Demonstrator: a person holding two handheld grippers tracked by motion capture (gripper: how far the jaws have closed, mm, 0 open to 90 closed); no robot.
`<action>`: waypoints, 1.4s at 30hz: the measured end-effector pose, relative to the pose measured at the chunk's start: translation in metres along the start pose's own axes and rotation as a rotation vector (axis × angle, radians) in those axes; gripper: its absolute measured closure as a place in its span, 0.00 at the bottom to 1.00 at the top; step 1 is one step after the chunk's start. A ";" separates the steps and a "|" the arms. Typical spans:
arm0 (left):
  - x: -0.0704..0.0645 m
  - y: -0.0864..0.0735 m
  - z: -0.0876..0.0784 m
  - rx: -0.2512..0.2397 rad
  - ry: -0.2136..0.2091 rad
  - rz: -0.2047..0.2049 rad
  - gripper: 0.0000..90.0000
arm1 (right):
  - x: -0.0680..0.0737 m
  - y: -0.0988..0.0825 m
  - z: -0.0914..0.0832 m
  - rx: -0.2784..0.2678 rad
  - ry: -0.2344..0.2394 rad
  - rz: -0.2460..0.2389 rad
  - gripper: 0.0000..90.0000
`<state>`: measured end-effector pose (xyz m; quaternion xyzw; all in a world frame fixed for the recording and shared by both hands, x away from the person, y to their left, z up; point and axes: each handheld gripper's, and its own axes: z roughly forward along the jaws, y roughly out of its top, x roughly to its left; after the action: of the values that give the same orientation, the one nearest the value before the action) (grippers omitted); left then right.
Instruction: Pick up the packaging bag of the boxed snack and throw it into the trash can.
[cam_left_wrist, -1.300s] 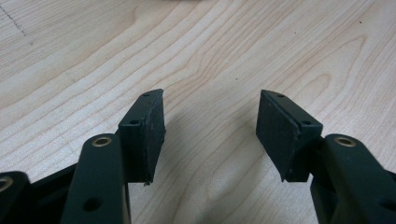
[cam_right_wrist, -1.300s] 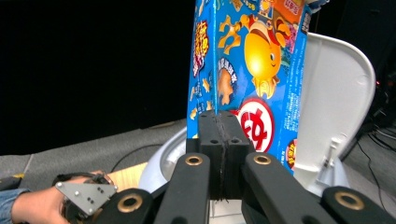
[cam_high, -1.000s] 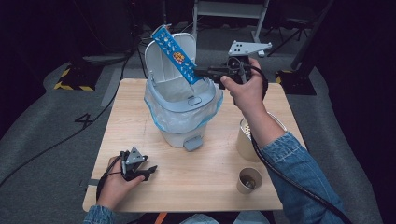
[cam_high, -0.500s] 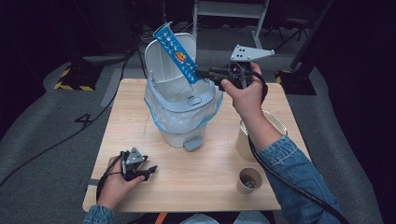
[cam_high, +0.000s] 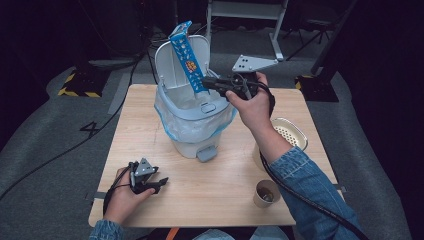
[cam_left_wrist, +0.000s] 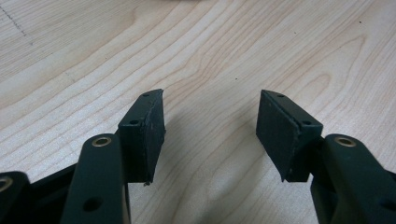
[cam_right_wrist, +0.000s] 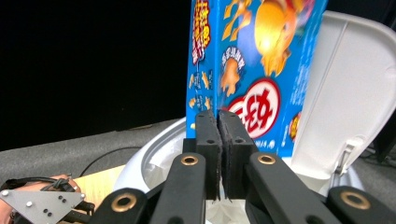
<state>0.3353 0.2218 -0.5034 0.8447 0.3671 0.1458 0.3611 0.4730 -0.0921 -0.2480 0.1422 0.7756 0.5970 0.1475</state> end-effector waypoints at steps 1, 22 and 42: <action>0.000 0.000 0.000 0.000 0.000 0.000 0.47 | -0.001 -0.001 0.003 0.007 -0.001 0.005 0.97; 0.000 0.000 0.000 0.000 -0.002 -0.002 0.47 | 0.004 -0.024 0.018 0.120 -0.004 0.014 0.90; 0.000 0.000 0.000 0.000 -0.002 -0.002 0.47 | -0.002 -0.025 -0.045 0.107 -0.070 0.012 0.41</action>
<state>0.3352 0.2217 -0.5034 0.8445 0.3674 0.1448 0.3616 0.4556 -0.1393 -0.2614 0.1756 0.7999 0.5502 0.1632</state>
